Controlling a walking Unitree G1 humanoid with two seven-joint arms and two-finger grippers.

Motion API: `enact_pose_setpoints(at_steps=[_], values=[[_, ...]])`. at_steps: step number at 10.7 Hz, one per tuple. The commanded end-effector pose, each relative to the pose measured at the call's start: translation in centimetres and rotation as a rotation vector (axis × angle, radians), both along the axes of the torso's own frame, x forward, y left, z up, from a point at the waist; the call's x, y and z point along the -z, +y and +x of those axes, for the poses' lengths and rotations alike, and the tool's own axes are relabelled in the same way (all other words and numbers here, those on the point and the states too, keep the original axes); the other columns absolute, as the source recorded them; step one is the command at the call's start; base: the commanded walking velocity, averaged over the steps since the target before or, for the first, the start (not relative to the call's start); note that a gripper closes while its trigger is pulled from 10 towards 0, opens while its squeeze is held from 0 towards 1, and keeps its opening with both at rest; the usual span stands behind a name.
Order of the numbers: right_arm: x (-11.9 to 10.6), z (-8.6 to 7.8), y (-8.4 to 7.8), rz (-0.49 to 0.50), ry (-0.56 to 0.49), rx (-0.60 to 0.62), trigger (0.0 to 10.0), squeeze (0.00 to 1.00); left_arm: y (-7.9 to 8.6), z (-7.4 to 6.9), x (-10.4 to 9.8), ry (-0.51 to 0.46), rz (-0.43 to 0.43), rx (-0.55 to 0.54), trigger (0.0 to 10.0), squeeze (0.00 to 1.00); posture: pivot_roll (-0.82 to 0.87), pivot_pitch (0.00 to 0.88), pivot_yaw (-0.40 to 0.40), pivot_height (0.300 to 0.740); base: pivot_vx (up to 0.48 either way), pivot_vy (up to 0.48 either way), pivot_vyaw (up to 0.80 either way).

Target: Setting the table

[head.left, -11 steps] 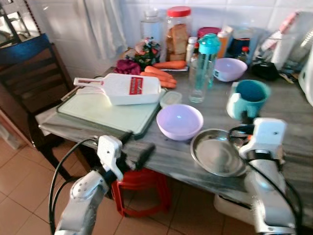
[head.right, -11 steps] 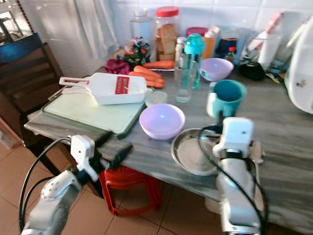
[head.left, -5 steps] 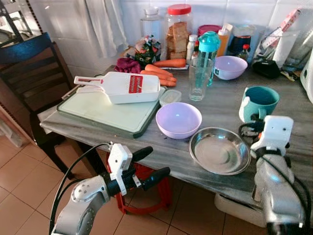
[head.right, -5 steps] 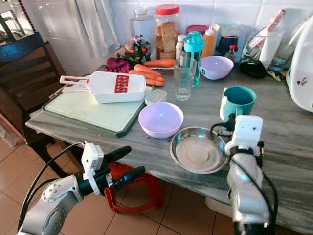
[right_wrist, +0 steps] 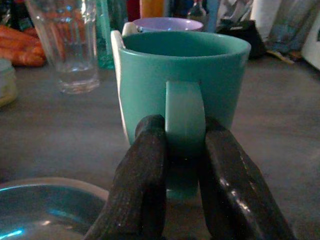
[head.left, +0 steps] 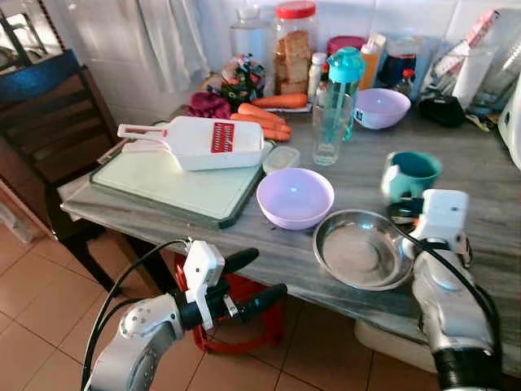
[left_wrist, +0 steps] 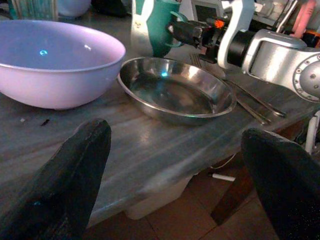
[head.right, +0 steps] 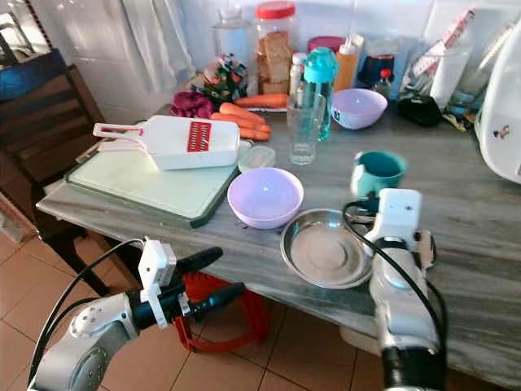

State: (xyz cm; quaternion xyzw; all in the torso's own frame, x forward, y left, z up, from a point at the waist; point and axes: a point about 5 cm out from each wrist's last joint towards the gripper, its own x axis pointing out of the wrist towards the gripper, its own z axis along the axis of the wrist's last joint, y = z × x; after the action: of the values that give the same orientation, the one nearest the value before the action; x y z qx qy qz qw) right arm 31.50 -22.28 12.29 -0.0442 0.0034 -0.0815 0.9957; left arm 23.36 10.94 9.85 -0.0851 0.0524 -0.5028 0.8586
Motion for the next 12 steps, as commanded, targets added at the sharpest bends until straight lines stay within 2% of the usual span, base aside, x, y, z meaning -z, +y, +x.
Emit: enact_pose_setpoints(at_steps=[1,3,4,7,12], values=[[-0.7,0.6,0.7,0.001,-0.034,-0.027,10.0,0.00,0.1,-0.1,-0.3,-0.007,0.011,-0.004,10.0,0.00,0.03,0.036,0.061,0.740,0.000,0.000,0.00],[-0.2,0.8,1.4,0.030,-0.028,-0.065,10.0,0.00,0.1,-0.2,-0.3,-0.001,0.013,-0.006,10.0,0.00,0.03,0.036,0.060,0.740,0.000,0.000,0.00],[0.0,0.7,1.6,0.039,-0.026,-0.077,10.0,1.00,0.0,-0.2,-0.3,0.004,0.012,-0.008,10.0,0.00,0.03,0.037,0.061,0.740,0.000,0.000,0.00],[0.4,0.3,1.8,0.045,-0.023,-0.090,10.0,1.00,0.1,-0.2,0.0,0.009,0.018,-0.005,10.0,0.00,0.03,0.034,0.063,0.740,0.000,0.000,0.00],[-0.4,-1.0,0.8,-0.009,-0.062,-0.010,10.0,1.00,0.2,-0.2,0.4,0.015,0.022,-0.008,10.0,0.00,0.02,0.028,0.066,0.740,0.000,0.000,0.00]])
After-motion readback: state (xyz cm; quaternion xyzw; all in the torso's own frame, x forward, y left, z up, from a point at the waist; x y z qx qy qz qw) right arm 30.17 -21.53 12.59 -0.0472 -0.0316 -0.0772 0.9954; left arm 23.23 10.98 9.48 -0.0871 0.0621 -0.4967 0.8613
